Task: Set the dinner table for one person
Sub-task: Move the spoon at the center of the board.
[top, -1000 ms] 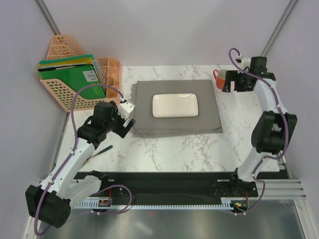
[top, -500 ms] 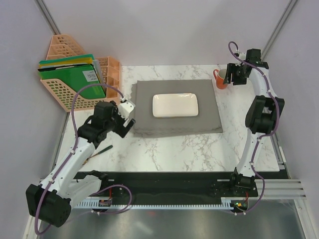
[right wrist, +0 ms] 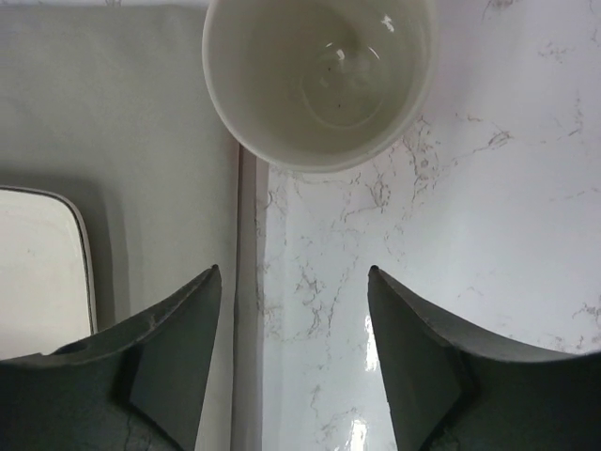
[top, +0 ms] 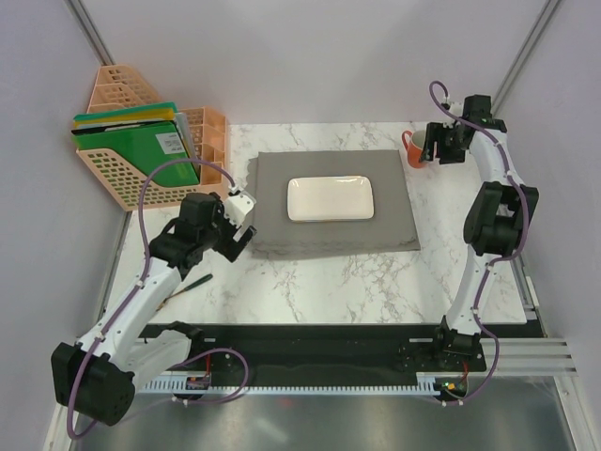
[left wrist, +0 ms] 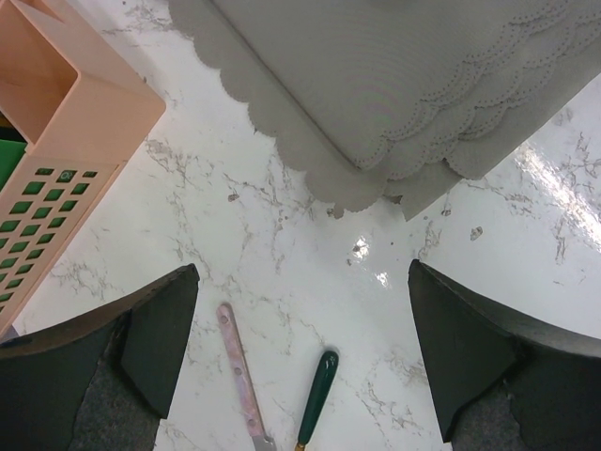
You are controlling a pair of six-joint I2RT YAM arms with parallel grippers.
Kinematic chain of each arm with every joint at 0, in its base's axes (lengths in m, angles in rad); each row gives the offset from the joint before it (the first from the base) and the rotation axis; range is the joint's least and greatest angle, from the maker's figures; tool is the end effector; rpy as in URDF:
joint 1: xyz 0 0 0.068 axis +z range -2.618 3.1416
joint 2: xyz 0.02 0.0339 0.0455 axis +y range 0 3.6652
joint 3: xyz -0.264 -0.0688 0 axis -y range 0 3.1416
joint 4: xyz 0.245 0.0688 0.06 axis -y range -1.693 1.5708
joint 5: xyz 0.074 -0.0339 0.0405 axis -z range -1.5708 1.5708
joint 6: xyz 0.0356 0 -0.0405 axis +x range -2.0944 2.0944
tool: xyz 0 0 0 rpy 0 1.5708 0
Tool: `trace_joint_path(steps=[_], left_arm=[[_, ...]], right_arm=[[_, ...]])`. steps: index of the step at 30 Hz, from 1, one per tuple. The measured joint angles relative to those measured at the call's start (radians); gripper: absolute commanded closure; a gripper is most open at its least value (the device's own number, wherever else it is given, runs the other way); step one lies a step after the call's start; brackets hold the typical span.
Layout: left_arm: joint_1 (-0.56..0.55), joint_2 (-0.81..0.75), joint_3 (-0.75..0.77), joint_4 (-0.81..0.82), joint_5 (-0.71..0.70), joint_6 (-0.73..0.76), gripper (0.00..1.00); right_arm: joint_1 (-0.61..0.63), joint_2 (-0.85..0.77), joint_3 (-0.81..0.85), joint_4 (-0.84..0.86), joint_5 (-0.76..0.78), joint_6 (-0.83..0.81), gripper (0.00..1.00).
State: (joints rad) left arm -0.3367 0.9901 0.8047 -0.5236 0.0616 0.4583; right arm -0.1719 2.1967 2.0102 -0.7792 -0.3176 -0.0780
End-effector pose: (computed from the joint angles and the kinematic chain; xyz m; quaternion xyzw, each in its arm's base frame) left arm 0.1976 -0.0715 0.2767 0.3634 0.8324 -0.0026 0.4184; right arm 0.4826 -0.0725 0.2523 -0.0028 0.9437 0.1131 0.3107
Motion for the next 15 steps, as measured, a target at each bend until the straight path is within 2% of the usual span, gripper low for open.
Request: trace_joint_path(steps=[3,5,9,13,14,15], left_arm=[[0.0,-0.002,-0.01,0.0,0.0,0.0,0.01],[0.0,-0.002,-0.011,-0.001,0.0,0.0,0.01],[0.0,-0.002,-0.011,0.0,0.001,0.0,0.01],[0.0,0.0,-0.011,0.001,0.001,0.0,0.01],[0.0,0.0,-0.011,0.001,0.001,0.0,0.01],[0.0,0.003,-0.011,0.002,0.001,0.0,0.01]], right_arm=[[0.002,-0.037,-0.025,0.0,0.001,-0.004,0.18],[0.003,-0.054,-0.031,0.003,-0.001,-0.012,0.16],[0.006,-0.089,-0.076,0.013,-0.031,-0.021,0.19],[0.027,-0.163,-0.216,0.019,-0.05,-0.04,0.23],[0.035,-0.185,-0.254,0.021,-0.051,-0.047,0.47],[0.042,-0.207,-0.292,0.021,-0.052,-0.062,0.64]])
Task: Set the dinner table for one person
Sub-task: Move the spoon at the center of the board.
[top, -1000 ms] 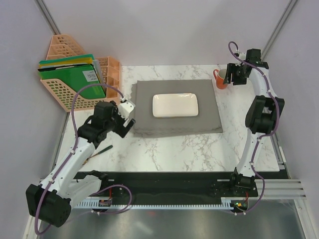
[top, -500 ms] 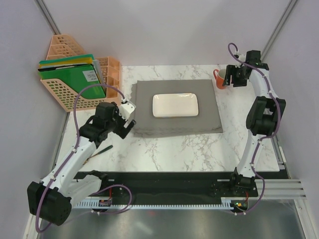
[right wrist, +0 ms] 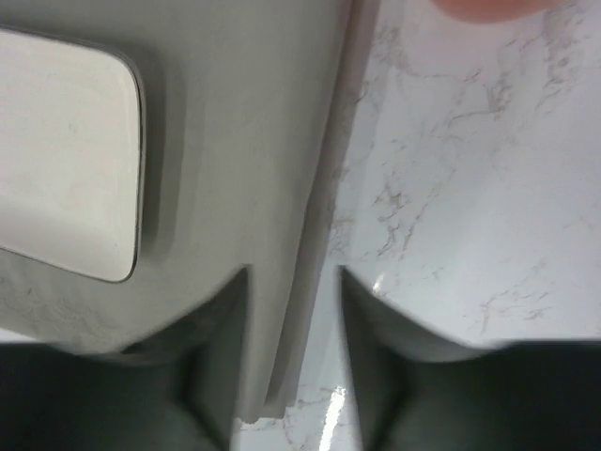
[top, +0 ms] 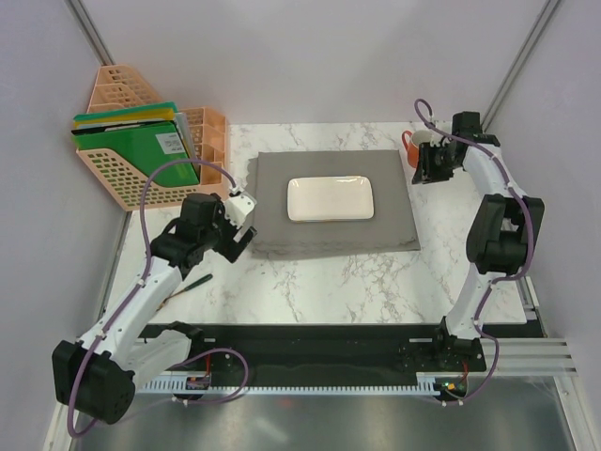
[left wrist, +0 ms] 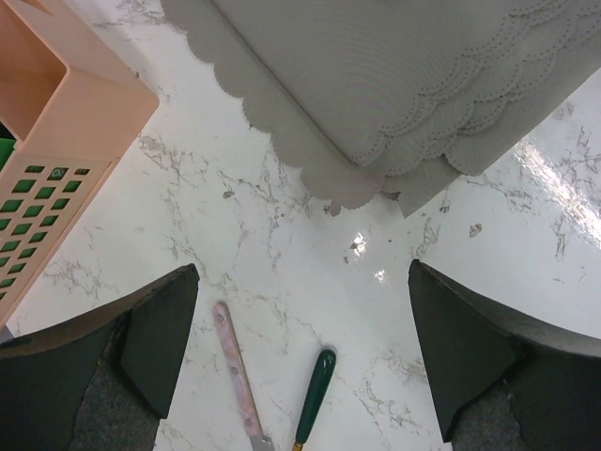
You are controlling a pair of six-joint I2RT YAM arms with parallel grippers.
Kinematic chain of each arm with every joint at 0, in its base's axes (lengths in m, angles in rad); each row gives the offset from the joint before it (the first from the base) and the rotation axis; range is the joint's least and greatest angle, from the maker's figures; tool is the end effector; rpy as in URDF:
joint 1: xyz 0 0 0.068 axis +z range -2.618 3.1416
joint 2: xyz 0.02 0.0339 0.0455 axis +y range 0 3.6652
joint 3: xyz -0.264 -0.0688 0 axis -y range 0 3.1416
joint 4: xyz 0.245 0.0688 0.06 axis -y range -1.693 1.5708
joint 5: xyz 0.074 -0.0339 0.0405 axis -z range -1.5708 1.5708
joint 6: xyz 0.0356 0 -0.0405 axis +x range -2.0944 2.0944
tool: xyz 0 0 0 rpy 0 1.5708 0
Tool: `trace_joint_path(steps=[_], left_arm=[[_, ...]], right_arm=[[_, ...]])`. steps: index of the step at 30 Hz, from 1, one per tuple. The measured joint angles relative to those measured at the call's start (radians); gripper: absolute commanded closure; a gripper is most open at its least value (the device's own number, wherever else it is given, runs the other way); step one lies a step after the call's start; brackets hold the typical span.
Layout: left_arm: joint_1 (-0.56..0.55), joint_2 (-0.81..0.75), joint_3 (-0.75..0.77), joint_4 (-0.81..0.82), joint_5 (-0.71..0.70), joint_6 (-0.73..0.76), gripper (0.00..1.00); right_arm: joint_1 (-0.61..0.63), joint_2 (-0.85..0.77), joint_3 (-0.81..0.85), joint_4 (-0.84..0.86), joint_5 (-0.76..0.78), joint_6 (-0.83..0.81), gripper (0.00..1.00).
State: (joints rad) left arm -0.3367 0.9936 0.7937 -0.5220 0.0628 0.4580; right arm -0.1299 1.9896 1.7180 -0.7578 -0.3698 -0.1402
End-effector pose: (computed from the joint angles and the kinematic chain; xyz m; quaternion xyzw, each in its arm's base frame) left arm 0.1976 -0.0715 0.2725 0.3644 0.8349 -0.0036 0.4126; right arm 0.4327 -0.0436 0.2549 -0.0540 0.9469 0.1402 0.2843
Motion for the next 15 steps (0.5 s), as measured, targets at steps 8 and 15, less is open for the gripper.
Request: trace_joint_path(steps=[8,15], left_arm=[[0.0,0.023,0.0,0.0,0.004,0.0,0.01],[0.0,0.027,0.0,0.0,0.018,0.0,0.01]], right_arm=[[0.021,-0.141,-0.181,0.001,-0.026,-0.033,0.88],[0.016,-0.177,-0.213,0.015,-0.026,-0.048,0.92]])
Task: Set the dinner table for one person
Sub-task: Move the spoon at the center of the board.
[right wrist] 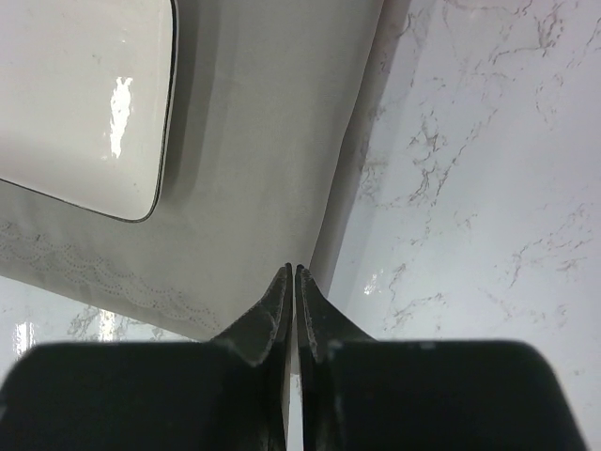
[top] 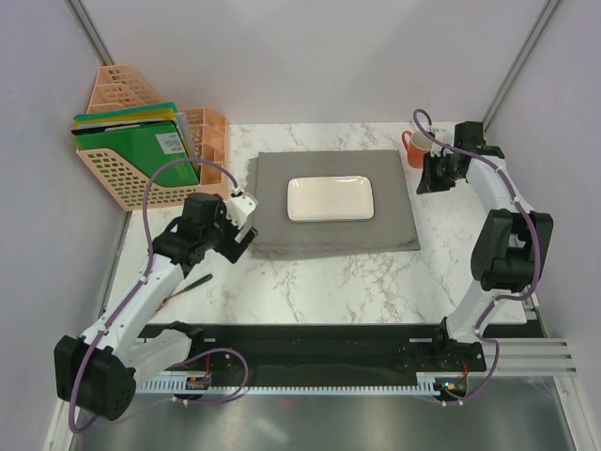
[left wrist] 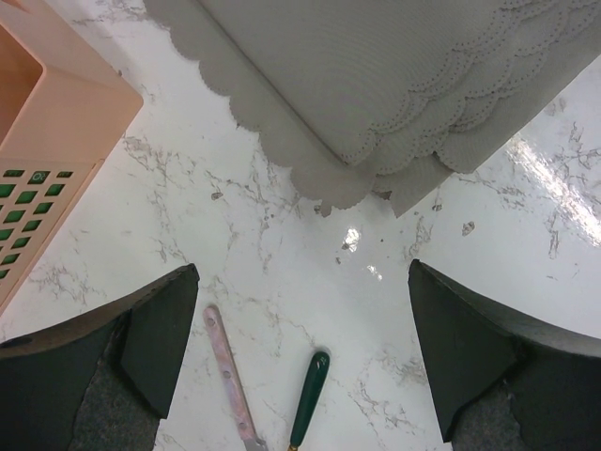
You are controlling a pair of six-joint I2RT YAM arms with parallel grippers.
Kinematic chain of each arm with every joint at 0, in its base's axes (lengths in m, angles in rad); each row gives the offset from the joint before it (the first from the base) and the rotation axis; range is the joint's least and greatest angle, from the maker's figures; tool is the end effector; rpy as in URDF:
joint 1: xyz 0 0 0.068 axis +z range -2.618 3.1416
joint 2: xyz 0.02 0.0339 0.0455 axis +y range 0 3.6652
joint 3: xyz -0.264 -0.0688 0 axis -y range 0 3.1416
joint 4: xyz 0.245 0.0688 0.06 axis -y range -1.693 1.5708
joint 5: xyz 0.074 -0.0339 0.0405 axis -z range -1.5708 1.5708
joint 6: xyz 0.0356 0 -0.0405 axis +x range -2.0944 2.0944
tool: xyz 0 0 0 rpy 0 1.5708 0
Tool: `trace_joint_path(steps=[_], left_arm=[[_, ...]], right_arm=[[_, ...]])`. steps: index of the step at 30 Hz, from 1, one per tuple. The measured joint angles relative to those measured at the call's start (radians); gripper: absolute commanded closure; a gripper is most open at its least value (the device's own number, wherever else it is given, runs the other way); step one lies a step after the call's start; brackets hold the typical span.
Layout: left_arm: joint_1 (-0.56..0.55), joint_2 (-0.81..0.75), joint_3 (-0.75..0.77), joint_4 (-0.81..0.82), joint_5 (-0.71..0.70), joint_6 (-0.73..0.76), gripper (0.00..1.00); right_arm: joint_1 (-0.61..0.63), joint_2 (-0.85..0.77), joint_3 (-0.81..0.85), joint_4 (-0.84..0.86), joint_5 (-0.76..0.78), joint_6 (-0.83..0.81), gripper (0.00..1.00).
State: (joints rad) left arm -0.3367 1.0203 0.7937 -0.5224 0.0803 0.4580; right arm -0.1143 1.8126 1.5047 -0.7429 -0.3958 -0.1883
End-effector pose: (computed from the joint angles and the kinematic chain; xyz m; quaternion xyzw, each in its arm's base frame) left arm 0.2013 -0.0735 0.2674 0.3693 0.8385 -0.0125 0.4006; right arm 0.3870 -0.0306 0.2600 -0.0856 0.9450 0.1498 0.2778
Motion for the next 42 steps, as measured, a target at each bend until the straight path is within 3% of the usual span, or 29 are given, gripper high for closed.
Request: trace_joint_path(steps=[18,20,22,23,24,26,33,37,42], left_arm=[[0.0,0.033,0.0,-0.003,0.008,0.0,0.01],[0.0,0.032,0.0,-0.003,0.006,0.0,0.01],[0.0,0.029,0.0,-0.002,0.0,0.0,0.0],[0.0,0.023,0.0,-0.002,-0.002,-0.001,0.0],[0.0,0.015,0.0,-0.002,-0.004,-0.001,0.0],[0.005,0.0,0.0,-0.011,-0.001,-0.005,0.0],[0.044,0.09,0.034,-0.15,0.031,-0.022,0.0],[0.048,0.031,0.024,-0.154,-0.01,-0.022,0.0],[0.145,-0.1,-0.028,-0.104,-0.068,-0.031,0.0]], right_arm=[[0.0,-0.032,-0.144,0.022,-0.027,-0.032,0.92],[0.0,-0.047,-0.174,0.039,-0.028,-0.042,0.82],[0.0,-0.094,-0.235,0.058,-0.024,-0.053,0.57],[0.0,-0.135,-0.28,0.081,-0.02,-0.066,0.32],[0.0,-0.171,-0.312,0.082,-0.017,-0.072,0.21],[0.002,-0.269,-0.379,0.091,-0.014,-0.105,0.16],[0.051,-0.46,-0.451,0.066,0.027,-0.241,0.21],[0.074,-0.526,-0.484,0.018,0.02,-0.288,0.22],[0.27,-0.546,-0.486,0.022,0.089,-0.283,0.23]])
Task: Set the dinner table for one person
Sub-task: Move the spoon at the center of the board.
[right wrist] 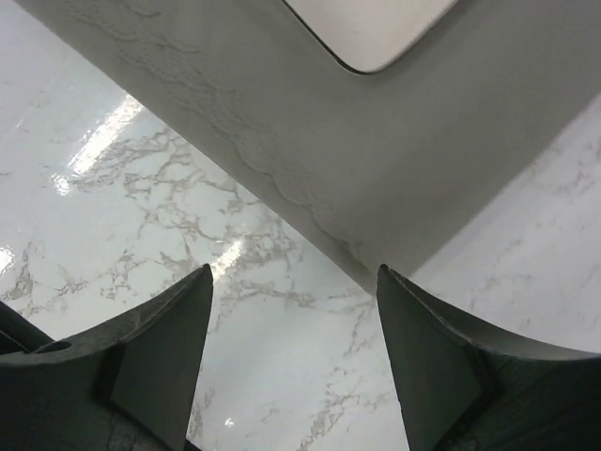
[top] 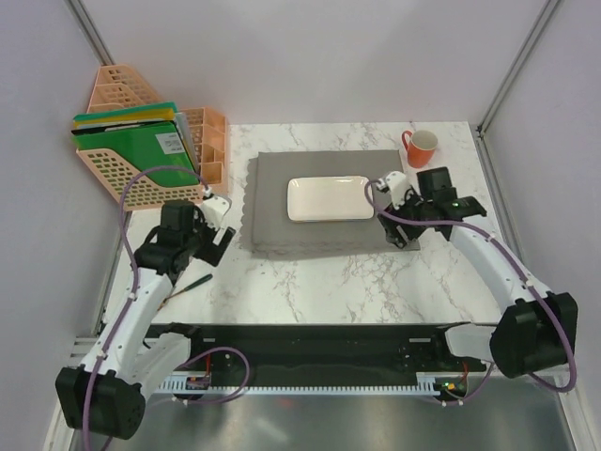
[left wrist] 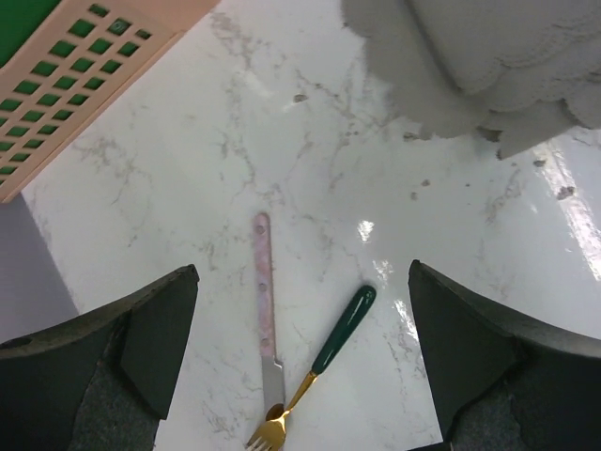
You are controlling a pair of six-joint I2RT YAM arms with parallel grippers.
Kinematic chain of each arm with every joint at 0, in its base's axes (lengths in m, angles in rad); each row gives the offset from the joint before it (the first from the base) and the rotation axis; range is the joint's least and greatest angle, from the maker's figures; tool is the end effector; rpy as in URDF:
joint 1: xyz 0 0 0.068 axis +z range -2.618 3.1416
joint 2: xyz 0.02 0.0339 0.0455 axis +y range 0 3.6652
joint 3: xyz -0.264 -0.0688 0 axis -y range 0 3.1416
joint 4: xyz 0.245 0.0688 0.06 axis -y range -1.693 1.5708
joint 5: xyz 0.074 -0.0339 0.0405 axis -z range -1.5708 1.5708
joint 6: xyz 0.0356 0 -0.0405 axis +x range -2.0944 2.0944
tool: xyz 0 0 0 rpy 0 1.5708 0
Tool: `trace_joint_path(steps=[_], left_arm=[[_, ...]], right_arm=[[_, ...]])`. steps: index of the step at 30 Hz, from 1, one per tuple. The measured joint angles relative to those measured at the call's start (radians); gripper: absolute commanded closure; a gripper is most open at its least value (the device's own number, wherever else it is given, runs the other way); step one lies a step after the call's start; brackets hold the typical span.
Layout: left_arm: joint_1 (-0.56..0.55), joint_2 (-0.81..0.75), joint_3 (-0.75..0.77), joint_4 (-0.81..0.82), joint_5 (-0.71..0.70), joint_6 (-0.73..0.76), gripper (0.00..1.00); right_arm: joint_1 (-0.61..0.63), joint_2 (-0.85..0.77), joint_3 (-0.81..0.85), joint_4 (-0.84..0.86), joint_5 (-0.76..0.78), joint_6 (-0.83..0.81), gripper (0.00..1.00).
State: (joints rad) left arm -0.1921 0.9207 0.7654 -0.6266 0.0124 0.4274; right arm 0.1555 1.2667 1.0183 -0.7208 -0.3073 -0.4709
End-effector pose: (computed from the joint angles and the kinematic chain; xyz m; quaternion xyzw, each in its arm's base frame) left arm 0.1857 -0.0366 0.2678 0.2837 0.8785 0.0394 0.3823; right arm 0.2495 0.0500 0.2743 -0.3339 0.8840 0.0984 0.3121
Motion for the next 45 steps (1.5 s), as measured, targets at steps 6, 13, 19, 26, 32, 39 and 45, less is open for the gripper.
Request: trace_joint_path(steps=[6,13,19,26,32,39,45], left_arm=[[0.141,-0.057,-0.043,0.023,-0.026,0.003,0.02],[0.375,-0.076,-0.093,-0.025,-0.027,0.076,0.09],[0.47,-0.108,-0.094,-0.097,0.043,0.124,0.16],[0.472,-0.021,-0.101,-0.161,0.066,0.211,0.08],[0.472,0.101,-0.111,-0.156,0.069,0.234,0.08],[0.472,0.193,-0.111,-0.136,0.096,0.24,0.08],[0.471,0.024,-0.125,-0.162,0.174,0.322,0.07]], right_arm=[[0.265,0.142,0.073,0.019,0.105,0.034,0.27],[0.409,0.299,0.225,0.032,0.164,0.043,0.31],[0.512,0.394,0.317,0.045,0.188,0.028,0.32],[0.515,0.405,0.323,0.058,0.196,0.029,0.32],[0.515,0.369,0.28,0.076,0.225,0.029,0.33],[0.515,0.336,0.244,0.08,0.26,0.027,0.34],[0.515,0.337,0.242,0.082,0.278,0.021,0.34]])
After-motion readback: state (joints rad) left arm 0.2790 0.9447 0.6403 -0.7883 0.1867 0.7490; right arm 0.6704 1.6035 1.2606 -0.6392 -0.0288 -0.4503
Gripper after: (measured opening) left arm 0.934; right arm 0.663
